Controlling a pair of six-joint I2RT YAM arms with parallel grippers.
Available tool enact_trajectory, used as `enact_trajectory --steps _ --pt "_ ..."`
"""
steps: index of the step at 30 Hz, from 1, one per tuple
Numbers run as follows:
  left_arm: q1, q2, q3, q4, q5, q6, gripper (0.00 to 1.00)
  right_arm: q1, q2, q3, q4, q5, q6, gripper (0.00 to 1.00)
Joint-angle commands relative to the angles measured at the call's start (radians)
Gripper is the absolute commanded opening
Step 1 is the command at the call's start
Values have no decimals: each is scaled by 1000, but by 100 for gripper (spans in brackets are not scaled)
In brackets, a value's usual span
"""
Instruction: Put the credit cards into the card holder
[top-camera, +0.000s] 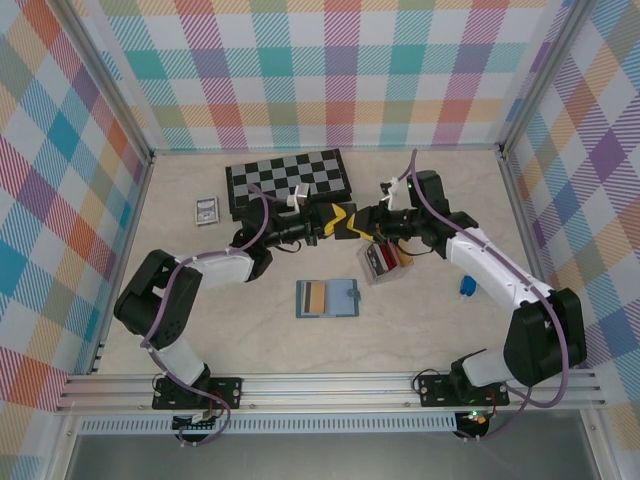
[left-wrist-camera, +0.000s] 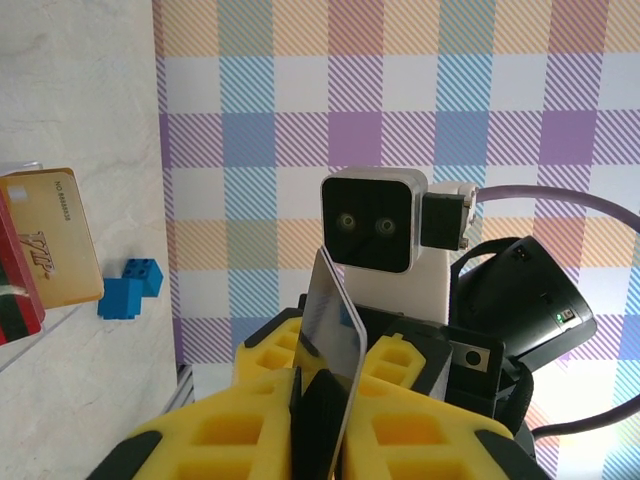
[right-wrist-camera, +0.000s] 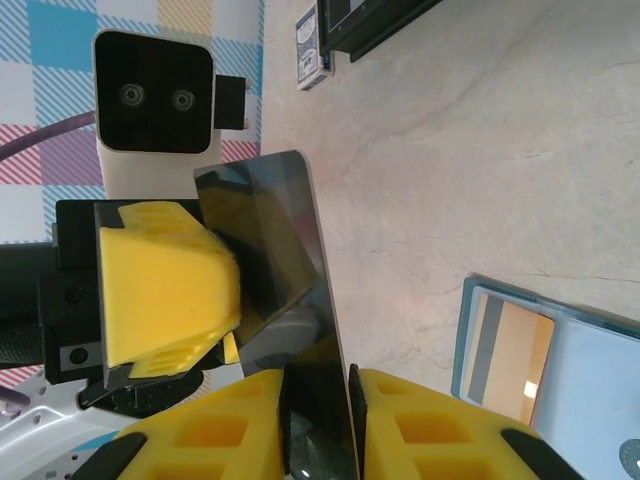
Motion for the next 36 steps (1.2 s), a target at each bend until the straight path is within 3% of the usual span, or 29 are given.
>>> enact_trajectory --steps 1,17,26,30,36 --pt "-5 -21 -2 154 17 -23 17 -18 3 -19 -88 97 1 22" --pt "-5 -24 -23 97 4 10 19 -30 -27 -21 -119 175 20 15" --pt "1 -95 -52 -263 -68 200 7 -58 -54 14 -230 269 -80 6" --pt "2 -117 -44 -496 -107 307 0 -56 -15 59 -325 320 -264 6" --pt "2 -146 -19 -827 -186 457 0 12 99 121 -479 486 -535 6"
